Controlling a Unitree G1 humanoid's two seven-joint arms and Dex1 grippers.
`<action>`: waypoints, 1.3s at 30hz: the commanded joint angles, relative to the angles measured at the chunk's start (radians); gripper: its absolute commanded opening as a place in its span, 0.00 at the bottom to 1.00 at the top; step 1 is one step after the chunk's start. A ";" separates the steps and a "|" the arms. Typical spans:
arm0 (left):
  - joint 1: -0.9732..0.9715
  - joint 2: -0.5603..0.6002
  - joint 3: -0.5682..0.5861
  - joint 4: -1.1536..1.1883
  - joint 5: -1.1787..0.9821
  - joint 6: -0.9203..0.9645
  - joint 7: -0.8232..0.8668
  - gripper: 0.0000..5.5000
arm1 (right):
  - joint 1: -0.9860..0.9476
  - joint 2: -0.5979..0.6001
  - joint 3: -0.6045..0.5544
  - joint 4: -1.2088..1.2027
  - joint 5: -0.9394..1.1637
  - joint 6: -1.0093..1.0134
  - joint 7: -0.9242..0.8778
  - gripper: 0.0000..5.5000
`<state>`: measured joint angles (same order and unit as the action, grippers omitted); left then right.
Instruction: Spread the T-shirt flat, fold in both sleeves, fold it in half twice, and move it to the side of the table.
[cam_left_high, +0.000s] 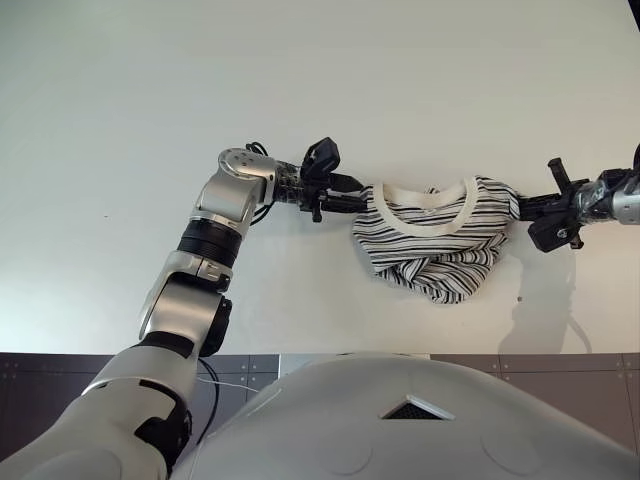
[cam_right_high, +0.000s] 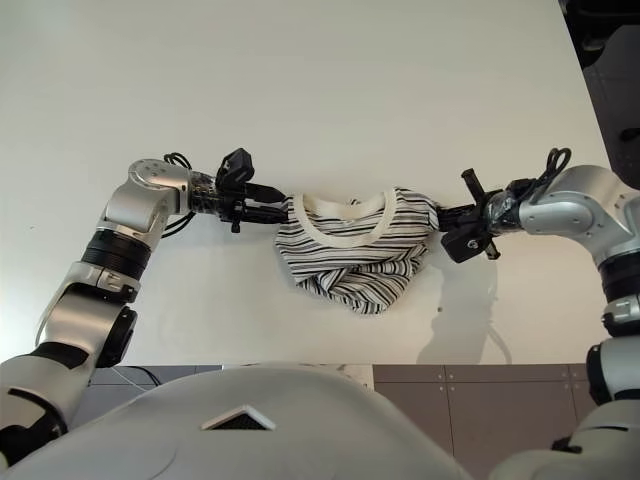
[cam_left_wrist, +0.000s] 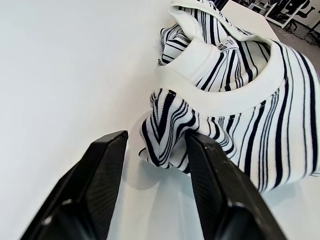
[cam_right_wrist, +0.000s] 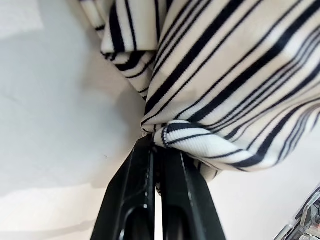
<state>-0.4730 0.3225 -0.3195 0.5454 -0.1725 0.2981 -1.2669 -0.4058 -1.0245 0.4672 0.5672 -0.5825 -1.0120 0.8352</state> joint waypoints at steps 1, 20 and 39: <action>0.016 0.009 0.017 -0.052 -0.052 0.051 -0.065 0.27 | 0.076 0.080 0.088 0.011 -0.039 0.018 0.023 0.02; 0.148 0.155 0.341 -0.451 -0.273 0.168 0.085 0.02 | 0.179 0.080 -0.122 -0.195 0.451 0.279 0.005 0.02; -0.122 0.504 0.702 -0.782 -0.574 0.306 0.209 0.02 | -0.005 0.100 -0.682 -0.797 1.204 1.040 0.007 0.02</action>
<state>-0.5700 0.7713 0.3414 -0.2065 -0.7088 0.5801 -1.0462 -0.3733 -0.8934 -0.1497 -0.1845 0.5298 -0.0293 0.8092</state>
